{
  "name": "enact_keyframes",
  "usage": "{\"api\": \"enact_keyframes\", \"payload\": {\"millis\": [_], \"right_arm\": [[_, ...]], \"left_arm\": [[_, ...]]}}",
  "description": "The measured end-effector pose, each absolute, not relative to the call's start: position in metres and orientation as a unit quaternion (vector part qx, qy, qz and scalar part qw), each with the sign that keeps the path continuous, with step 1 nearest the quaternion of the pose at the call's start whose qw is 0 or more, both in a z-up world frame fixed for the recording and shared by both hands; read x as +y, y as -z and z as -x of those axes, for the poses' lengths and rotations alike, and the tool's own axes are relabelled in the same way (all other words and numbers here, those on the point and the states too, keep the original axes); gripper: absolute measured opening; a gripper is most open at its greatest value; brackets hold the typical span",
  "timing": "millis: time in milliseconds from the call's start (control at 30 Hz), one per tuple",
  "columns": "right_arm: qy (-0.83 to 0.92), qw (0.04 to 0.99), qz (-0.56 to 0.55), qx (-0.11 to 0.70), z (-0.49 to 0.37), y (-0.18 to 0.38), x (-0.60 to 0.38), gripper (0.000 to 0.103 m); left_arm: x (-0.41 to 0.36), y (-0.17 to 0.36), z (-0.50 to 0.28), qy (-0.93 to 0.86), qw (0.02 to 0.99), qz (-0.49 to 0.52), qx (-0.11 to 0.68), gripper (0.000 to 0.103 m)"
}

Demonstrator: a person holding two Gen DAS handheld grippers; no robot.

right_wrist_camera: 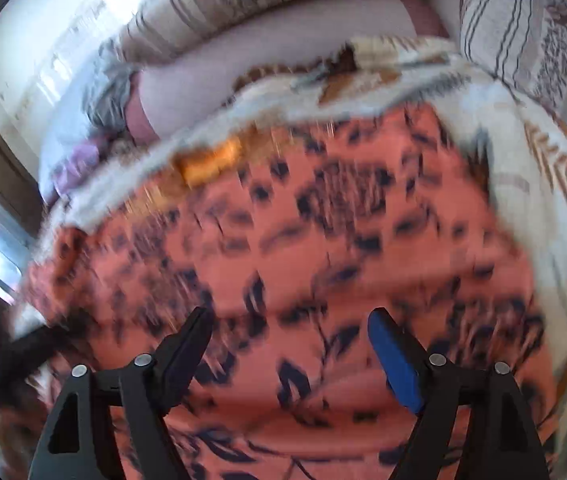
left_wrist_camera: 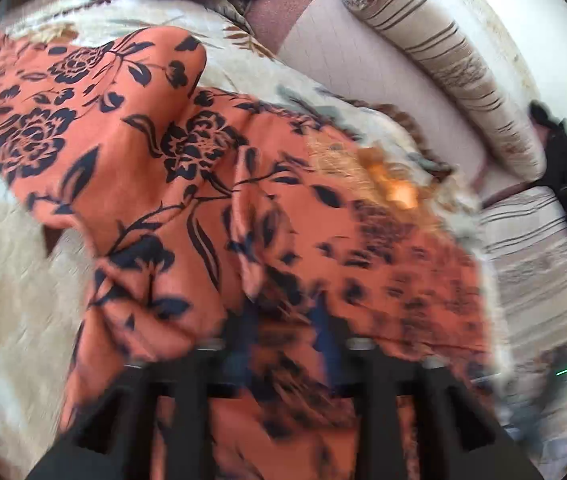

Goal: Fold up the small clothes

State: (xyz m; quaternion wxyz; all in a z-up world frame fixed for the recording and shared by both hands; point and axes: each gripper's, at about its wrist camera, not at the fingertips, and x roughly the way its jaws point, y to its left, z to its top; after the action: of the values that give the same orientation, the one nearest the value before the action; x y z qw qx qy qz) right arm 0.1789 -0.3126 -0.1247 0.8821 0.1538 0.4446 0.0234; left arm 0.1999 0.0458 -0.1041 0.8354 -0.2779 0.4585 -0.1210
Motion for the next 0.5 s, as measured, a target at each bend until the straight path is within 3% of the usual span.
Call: {"api": "enact_keyframes", "payload": {"millis": [67,133,367,500], "right_arm": [[-0.028,0.904,-0.104,0.413,-0.165,0.129,-0.301,0.086],[-0.032,0.900,-0.105,0.423,-0.169,0.129,-0.300,0.091],[-0.035,0.900,-0.083,0.426,-0.176,0.140,-0.288,0.099],[-0.047,0.901,-0.099,0.420,-0.172,0.140,-0.294,0.102]], "left_arm": [[0.075,0.076,-0.183,0.162,0.839,0.324,0.407,0.068],[0.117,0.055,-0.173,0.159,0.851,0.351,0.358,0.073],[0.331,0.081,-0.183,-0.058,0.809,0.513,0.282,0.072],[0.386,0.099,-0.208,-0.100,0.793,0.534,0.273,0.072]]}}
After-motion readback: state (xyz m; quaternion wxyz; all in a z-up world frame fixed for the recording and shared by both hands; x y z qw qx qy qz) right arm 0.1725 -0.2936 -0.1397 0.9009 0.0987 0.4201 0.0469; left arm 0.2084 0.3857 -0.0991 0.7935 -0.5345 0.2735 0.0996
